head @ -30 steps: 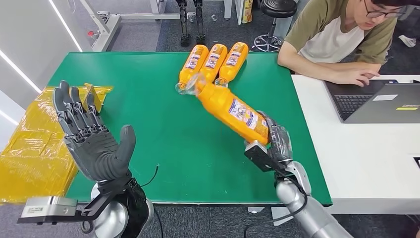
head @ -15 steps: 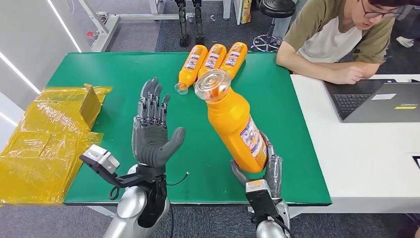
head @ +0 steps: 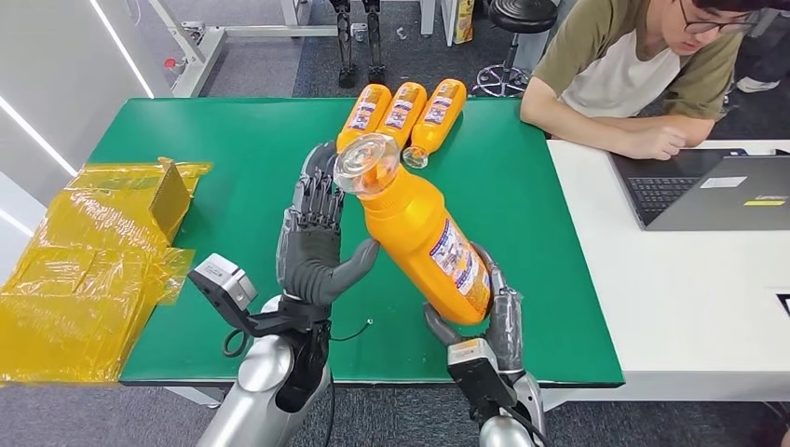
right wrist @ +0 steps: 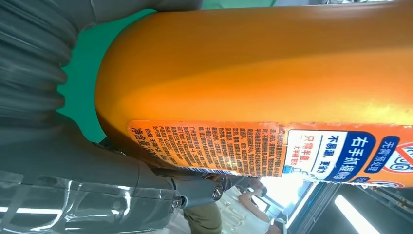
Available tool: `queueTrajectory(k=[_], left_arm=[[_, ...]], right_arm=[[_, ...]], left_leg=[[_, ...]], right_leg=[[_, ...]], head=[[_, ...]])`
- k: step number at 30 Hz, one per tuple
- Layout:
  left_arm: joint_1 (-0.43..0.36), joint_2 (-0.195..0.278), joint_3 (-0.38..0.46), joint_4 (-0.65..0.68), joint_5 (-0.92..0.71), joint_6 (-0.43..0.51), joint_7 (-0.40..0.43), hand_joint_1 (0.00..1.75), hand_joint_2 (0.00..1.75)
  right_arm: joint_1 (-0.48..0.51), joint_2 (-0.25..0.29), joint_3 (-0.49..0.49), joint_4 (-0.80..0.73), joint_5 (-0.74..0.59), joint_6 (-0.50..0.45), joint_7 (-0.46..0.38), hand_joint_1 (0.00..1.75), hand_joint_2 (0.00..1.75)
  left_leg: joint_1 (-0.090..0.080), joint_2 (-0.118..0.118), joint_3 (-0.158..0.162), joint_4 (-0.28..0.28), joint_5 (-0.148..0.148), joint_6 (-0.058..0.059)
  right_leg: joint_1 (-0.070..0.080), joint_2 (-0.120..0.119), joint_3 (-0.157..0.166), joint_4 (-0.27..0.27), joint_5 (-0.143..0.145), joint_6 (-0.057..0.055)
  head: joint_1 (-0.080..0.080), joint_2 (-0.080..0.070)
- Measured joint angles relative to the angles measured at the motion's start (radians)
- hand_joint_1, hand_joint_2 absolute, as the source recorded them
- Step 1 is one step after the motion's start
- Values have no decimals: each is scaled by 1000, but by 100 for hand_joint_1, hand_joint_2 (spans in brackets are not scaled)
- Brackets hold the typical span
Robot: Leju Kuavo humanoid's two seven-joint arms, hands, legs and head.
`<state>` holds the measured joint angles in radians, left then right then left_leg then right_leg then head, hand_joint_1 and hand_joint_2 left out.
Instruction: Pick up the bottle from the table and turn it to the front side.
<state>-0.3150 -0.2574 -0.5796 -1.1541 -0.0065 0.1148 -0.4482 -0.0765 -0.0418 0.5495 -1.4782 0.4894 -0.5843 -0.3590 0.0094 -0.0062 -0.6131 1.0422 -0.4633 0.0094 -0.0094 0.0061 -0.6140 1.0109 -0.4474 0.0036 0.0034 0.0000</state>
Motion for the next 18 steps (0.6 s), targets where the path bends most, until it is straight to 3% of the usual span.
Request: queueTrajectory(k=[8,18], left_arm=[[-17,3,0,1,8,-2,8,0,175],[-20,3,0,1,8,1,12,0,175]], right_arm=[[7,-40,5,-1,107,133,121,175,175],[-7,-68,3,0,147,210,140,175,175]], left_leg=[[0,0,0,0,0,0],[0,0,0,0,0,0]], right_leg=[[0,0,0,0,0,0],[0,0,0,0,0,0]], head=[[0,0],[0,0]])
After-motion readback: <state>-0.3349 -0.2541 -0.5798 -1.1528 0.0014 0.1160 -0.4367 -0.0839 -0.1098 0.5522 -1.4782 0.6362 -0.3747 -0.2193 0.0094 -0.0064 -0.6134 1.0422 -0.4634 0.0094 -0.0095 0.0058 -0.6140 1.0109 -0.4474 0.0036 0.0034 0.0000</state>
